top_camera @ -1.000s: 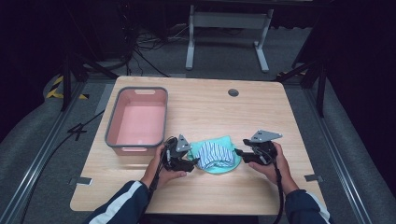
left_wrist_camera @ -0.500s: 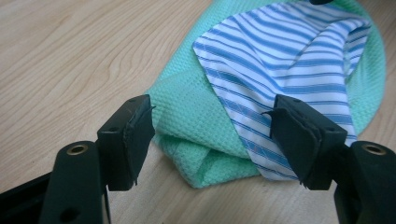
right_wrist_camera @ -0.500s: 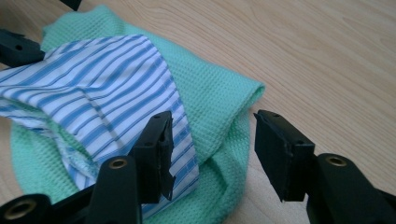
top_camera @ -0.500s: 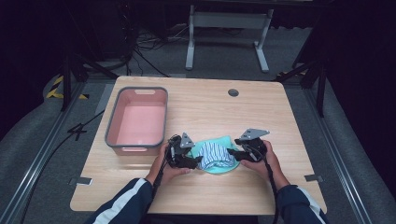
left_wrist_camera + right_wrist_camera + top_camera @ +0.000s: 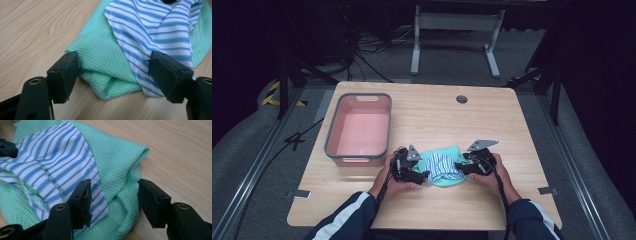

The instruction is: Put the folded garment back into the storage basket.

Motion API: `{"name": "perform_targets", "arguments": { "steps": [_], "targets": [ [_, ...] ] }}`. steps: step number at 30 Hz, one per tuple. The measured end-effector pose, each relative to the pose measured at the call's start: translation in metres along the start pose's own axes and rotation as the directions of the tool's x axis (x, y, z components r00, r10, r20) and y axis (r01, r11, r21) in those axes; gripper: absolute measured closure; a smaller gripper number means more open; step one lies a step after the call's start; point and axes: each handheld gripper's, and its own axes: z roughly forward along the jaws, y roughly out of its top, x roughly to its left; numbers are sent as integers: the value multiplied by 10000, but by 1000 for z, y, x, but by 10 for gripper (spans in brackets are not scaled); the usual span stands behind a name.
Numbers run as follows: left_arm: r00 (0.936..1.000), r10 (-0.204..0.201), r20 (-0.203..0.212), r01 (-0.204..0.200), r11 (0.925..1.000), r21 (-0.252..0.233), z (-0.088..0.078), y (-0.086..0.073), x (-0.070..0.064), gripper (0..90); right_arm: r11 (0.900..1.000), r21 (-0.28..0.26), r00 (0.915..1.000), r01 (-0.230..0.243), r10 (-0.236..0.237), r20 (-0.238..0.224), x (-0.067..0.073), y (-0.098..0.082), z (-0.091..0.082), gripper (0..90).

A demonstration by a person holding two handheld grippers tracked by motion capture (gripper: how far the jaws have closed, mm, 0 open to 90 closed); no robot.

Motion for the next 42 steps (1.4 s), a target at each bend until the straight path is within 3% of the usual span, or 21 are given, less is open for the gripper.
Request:
{"name": "perform_targets", "arguments": {
  "steps": [7, 11, 15, 29, 39, 42],
  "targets": [
    [9995, -216, 217, 216, 9998, -8, 1, -2, 5, 221, 10000, 19, 10000, 59, -59, -12, 9, -7, -6, 479],
    [9993, -91, 364, 91, 10000, 16, 1, -2, 6, 239, 10000, 61, 10000, 14, -14, 7, 12, -9, -9, 498],
    [9983, 138, 573, -138, 9999, -2, 0, -1, 5, 332, 10000, 35, 10000, -47, 47, -12, 16, -11, -11, 569],
    [9973, 212, 697, -214, 9998, 32, -1, 1, 6, 510, 9995, 74, 9995, -305, 306, -125, 22, -13, -14, 722],
    [9913, 88, 1312, -98, 9999, 66, -2, 1, 6, 740, 10000, 58, 10000, -79, 79, 51, 28, -14, -16, 819],
    [9903, 10, 1388, -20, 10000, 76, -1, 1, 6, 760, 10000, 61, 9999, -66, 66, 105, 28, -14, -17, 827]
  ]
}}
